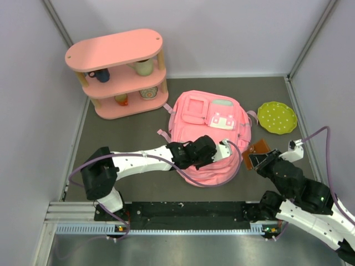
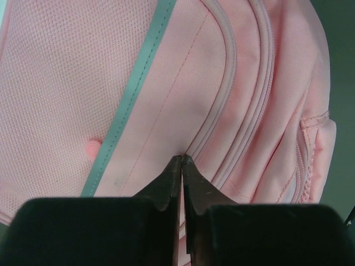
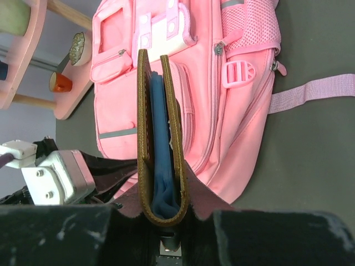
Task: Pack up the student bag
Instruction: Adjust the student bag at the center of the board.
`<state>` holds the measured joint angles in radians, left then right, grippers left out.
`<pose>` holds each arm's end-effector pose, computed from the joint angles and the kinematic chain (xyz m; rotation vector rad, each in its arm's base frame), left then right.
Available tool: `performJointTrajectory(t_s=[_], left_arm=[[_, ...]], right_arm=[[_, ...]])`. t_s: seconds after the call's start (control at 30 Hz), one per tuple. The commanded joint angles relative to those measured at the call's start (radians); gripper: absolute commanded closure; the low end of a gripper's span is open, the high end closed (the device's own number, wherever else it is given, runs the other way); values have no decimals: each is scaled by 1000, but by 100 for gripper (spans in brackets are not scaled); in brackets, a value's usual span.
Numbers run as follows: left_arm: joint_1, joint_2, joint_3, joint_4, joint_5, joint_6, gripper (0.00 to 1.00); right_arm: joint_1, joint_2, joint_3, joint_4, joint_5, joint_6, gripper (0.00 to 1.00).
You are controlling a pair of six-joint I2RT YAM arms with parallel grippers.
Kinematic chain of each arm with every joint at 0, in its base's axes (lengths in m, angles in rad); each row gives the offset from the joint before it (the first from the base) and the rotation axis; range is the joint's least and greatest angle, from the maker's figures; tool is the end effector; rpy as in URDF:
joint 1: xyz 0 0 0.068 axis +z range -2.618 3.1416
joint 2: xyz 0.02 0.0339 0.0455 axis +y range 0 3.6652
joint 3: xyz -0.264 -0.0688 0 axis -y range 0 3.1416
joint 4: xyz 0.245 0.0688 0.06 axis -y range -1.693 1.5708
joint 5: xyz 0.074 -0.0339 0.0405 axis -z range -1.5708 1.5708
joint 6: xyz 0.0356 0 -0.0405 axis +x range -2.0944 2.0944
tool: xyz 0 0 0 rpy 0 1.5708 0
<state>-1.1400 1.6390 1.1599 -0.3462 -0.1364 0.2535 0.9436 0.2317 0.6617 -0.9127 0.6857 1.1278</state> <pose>0.1536 -0.3225 0.2369 1.4913 1.8822 -0.2544 0.0480 0.0278 0.2837 0.5993 1.9052 0.6606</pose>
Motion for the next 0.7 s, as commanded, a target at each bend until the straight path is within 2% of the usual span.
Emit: performJointTrajectory(t_s=[0.0,0.27,0.3,0.4,0.53,0.67], left_arm=[[2,2,30,32,-29,9,100],[2,-62,24,55,-51,-7,100],[2,-68,27,43,-23,-3,93],[0,-79,12,39,0,0,49],[0,-61,4,41,-17,10,43],[-1,-41,0,47,-26,12,41]], right_arm=[[-6,-3,-4,41,0,7,99],[-6,-2,-8,46,-3,6,99],[-6,-3,-8,44,-5,4,99],[-6,-2,-10,47,-5,6,98],[-6,-5,-16,51,-9,10,98],[-6,-9,-22,55,-14,17,98]])
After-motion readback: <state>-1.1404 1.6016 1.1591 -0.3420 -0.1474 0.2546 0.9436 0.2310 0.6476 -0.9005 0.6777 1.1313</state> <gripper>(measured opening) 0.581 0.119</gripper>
